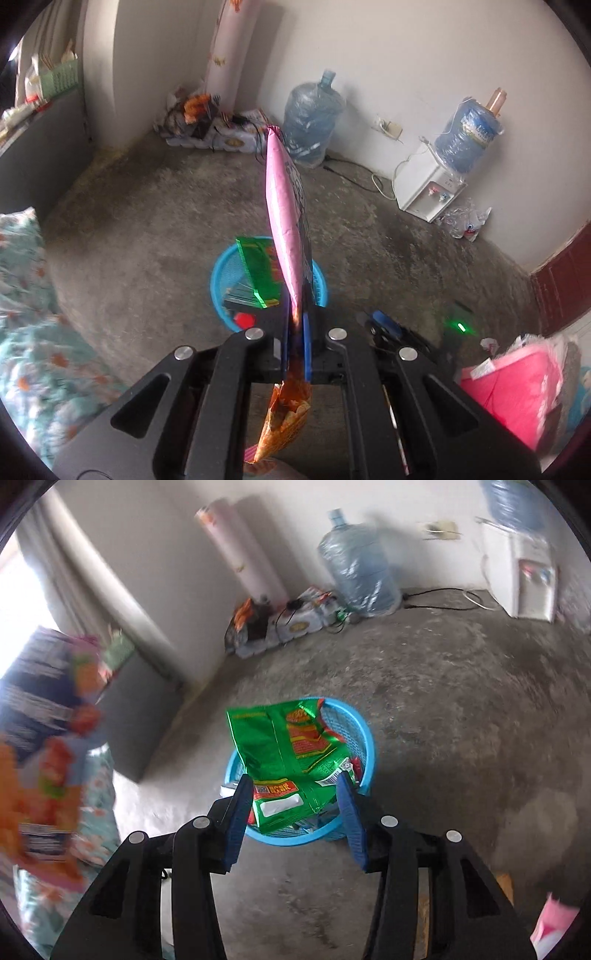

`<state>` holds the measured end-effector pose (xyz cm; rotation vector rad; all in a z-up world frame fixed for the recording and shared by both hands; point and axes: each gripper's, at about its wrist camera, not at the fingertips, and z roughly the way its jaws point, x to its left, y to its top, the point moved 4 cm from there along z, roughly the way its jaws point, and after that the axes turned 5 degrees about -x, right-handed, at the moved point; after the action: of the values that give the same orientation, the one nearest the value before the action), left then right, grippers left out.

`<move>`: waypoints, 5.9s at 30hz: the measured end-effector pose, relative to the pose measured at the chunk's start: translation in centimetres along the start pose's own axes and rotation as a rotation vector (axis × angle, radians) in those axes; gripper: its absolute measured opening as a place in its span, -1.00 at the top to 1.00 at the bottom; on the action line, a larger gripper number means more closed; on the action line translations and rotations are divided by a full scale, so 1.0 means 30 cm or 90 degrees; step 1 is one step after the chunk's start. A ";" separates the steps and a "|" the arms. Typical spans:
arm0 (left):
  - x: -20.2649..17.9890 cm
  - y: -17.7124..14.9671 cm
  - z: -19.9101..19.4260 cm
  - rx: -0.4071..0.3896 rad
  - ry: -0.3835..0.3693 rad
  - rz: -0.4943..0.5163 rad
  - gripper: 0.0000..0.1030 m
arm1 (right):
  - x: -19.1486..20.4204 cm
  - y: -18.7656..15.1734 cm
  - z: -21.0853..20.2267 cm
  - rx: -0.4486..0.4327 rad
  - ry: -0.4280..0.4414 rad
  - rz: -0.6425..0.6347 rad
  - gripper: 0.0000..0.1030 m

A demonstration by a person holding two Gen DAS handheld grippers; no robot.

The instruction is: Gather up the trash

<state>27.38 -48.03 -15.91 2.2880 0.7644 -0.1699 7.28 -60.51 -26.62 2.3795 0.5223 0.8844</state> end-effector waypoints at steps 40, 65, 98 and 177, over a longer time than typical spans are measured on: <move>0.072 -0.160 -0.586 -0.091 0.051 -0.045 -0.53 | 0.286 -0.004 -0.280 -0.017 0.090 -0.077 0.07; 0.157 -0.885 -1.289 -0.229 0.537 -0.242 -0.83 | 1.044 -0.296 -1.073 -0.155 0.242 -0.480 -0.87; 0.103 -1.136 -1.191 -0.129 0.538 -0.303 -0.83 | 0.901 -0.603 -1.029 0.033 0.128 -0.705 -0.87; 0.095 -1.052 -1.237 -0.157 0.516 -0.302 -0.83 | 0.820 -0.474 -1.034 0.062 0.079 -0.610 -0.87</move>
<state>8.28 -3.84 -7.88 1.8663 1.6265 0.6425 1.12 -25.70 -3.81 1.7858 1.5880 0.5443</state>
